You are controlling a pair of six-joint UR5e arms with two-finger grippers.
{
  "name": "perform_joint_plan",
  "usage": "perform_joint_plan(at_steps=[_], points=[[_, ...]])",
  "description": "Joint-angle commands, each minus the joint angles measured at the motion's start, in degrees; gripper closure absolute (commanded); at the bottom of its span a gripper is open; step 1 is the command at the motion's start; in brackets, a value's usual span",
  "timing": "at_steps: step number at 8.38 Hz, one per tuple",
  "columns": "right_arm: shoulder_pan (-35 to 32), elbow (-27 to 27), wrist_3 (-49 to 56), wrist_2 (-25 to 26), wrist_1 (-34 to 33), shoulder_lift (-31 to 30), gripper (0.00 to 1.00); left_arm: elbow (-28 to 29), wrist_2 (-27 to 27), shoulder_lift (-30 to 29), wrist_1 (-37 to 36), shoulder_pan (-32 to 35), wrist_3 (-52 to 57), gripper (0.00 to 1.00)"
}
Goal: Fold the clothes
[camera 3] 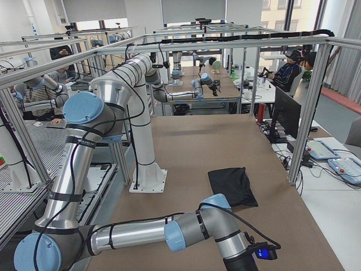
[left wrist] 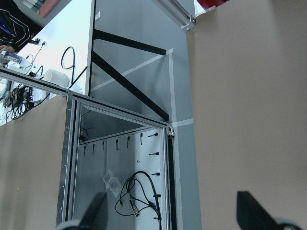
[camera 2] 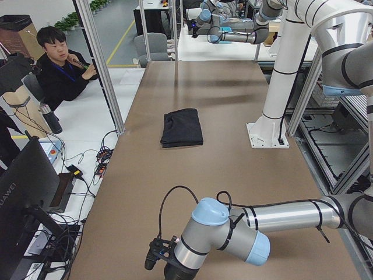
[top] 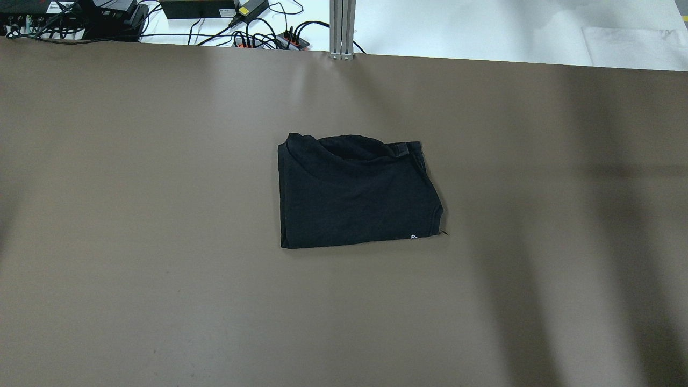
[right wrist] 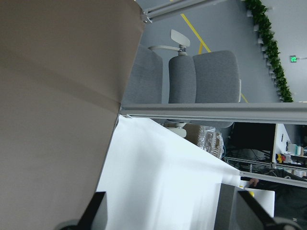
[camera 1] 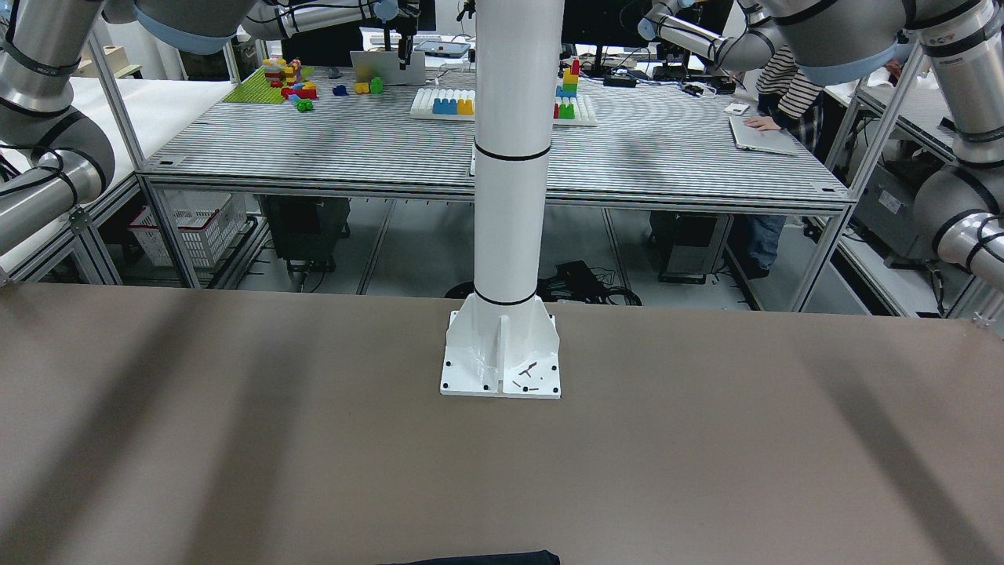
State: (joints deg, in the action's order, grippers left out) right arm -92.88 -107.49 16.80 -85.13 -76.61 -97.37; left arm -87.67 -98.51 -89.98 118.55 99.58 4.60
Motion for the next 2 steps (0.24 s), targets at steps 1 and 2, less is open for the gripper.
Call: perform_joint_plan(at_steps=[1, 2], points=[[-0.02, 0.09, 0.34, 0.85, 0.05, -1.33, 0.06, -1.54, 0.34, -1.07, -1.75, 0.00, -1.61, 0.06], [-0.11, 0.00, 0.42, 0.67, 0.05, -1.51, 0.06, -1.37, 0.60, -1.16, -1.48, 0.00, -1.78, 0.05]])
